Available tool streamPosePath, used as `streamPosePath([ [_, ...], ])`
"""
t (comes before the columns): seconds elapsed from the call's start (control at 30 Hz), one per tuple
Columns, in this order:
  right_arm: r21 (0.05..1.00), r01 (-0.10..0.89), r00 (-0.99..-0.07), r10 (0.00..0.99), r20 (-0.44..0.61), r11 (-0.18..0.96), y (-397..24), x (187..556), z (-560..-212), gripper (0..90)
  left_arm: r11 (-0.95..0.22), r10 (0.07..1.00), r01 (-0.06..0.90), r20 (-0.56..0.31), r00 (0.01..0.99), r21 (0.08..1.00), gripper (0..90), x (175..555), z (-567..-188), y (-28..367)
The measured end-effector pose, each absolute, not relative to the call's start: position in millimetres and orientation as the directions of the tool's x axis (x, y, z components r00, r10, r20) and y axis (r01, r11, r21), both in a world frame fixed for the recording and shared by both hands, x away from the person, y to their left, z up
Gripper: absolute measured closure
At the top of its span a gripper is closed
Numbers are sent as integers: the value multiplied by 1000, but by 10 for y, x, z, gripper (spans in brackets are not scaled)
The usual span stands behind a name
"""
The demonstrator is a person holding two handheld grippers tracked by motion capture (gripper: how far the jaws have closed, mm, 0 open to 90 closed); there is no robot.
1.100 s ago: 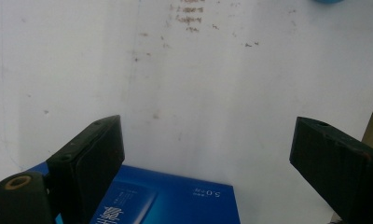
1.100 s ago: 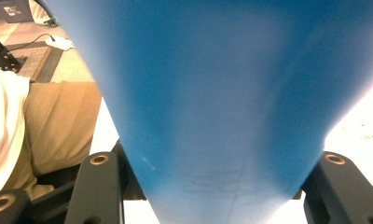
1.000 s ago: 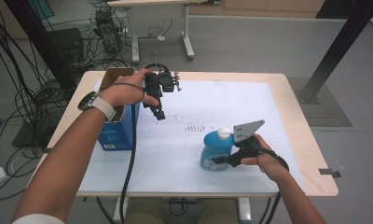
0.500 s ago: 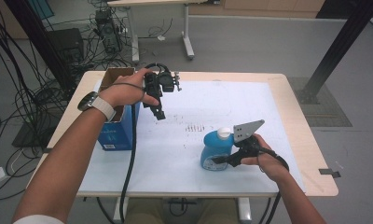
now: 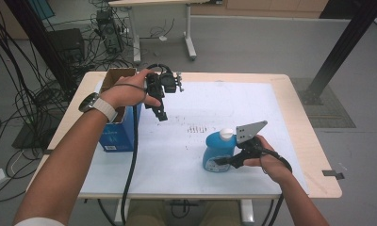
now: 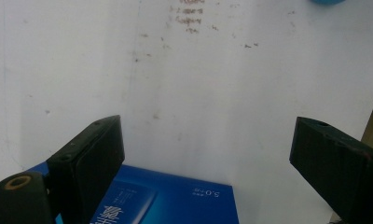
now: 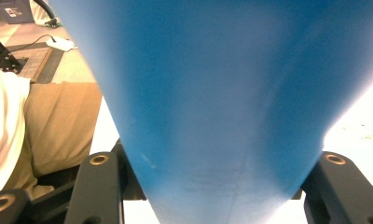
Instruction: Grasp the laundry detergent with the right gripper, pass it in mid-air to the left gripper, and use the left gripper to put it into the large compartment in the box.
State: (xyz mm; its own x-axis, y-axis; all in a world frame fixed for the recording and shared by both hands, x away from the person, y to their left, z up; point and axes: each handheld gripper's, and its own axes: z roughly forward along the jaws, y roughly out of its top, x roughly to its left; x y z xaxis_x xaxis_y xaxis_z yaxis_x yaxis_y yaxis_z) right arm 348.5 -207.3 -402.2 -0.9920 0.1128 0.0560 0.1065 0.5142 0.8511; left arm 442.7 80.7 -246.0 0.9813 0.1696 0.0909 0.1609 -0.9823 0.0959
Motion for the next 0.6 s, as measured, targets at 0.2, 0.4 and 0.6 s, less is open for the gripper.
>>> streamPosePath([
  [0.2, 852, 110, -992, 114, 59, 512, -2075, 3487, -4023, 430, -981, 173, 163, 92, 981, 102, 103, 4428, -2465, 811],
  [0.4, 852, 112, -991, 115, 61, 512, -2073, 3490, -4023, 430, -981, 173, 163, 94, 981, 103, 103, 4430, -2465, 815],
  [0.6, 853, 113, -991, 117, 62, 510, -2075, 3488, -4025, 429, -981, 173, 163, 92, 981, 102, 103, 4427, -2462, 814],
])
